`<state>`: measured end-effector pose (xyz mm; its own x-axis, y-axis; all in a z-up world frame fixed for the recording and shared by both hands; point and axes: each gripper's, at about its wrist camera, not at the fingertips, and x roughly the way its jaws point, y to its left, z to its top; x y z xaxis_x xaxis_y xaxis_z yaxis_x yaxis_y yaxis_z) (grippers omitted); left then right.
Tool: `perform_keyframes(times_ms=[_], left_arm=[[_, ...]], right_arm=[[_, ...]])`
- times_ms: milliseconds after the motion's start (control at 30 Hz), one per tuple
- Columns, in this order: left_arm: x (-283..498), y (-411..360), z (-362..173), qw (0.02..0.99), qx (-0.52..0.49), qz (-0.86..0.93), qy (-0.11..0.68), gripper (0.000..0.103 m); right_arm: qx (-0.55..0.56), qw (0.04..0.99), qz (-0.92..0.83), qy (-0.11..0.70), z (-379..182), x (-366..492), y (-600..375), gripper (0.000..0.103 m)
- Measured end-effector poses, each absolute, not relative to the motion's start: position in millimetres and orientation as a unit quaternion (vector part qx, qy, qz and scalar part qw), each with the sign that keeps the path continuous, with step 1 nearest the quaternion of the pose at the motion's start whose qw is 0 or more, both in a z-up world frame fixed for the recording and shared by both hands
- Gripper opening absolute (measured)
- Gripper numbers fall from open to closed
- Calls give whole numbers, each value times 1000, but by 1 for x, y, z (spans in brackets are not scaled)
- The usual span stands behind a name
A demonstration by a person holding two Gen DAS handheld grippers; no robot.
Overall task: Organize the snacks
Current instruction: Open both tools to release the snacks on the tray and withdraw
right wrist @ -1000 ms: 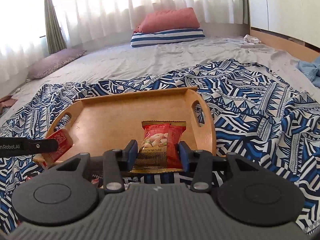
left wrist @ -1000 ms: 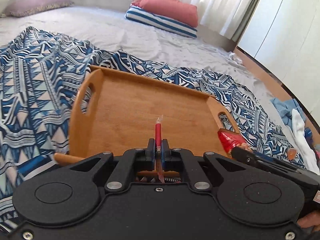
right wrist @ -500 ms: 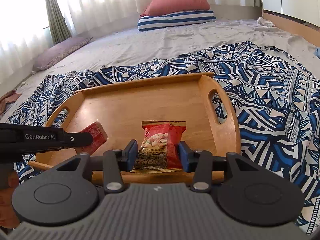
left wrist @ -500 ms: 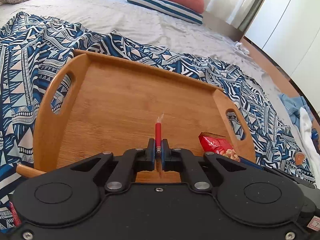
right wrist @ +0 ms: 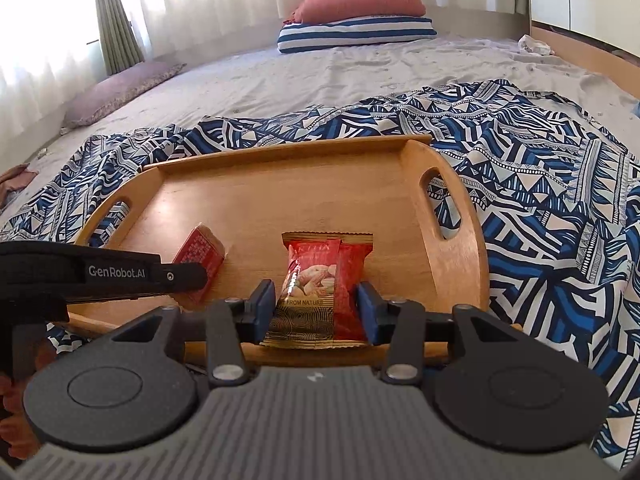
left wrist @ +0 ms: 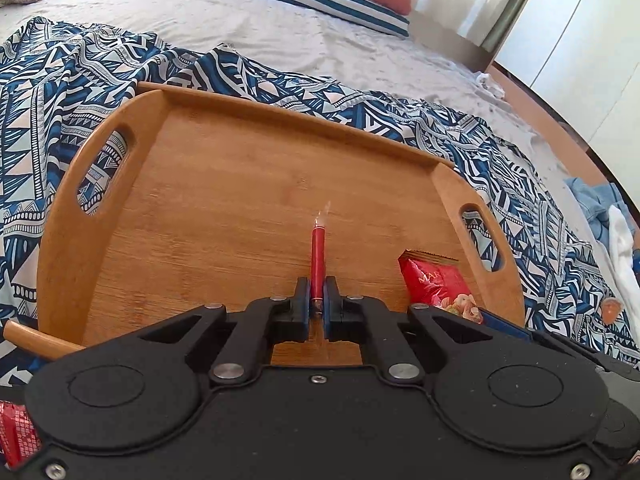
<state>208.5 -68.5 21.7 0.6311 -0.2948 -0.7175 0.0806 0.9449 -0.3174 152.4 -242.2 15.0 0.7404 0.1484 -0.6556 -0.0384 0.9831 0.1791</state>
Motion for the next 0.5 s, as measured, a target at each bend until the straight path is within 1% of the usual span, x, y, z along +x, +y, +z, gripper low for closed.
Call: perform_keyframes(times_ms=[133,200,267,333,367,400,433,467,500], left_arm=[[209,-69,21,893,-127,-108,417,6],[208,-68,22,895,-124,-102,417,11],[207,-68,24,896,-119,-97,416,11],[207,-67,25,896,-113,-94,419,14],[206,-66,26,896,-109,-92,420,18],[205,-65,26,897,-106,-90,419,24],[204,-64,27,898,-103,-88,418,27],[202,-63,28,900,-101,-86,415,33],[200,-62,30,902,-98,-83,412,35]], right_arm=[[76,929,52,357,15,153,-243,49],[76,929,52,357,15,153,-243,49],[77,929,50,358,15,154,-243,52],[80,929,49,357,16,154,-242,58],[82,929,49,357,16,154,-243,58],[82,929,49,357,16,153,-243,61],[83,929,50,357,16,153,-243,61],[82,929,50,356,17,152,-242,62],[82,930,50,355,18,151,-242,64]])
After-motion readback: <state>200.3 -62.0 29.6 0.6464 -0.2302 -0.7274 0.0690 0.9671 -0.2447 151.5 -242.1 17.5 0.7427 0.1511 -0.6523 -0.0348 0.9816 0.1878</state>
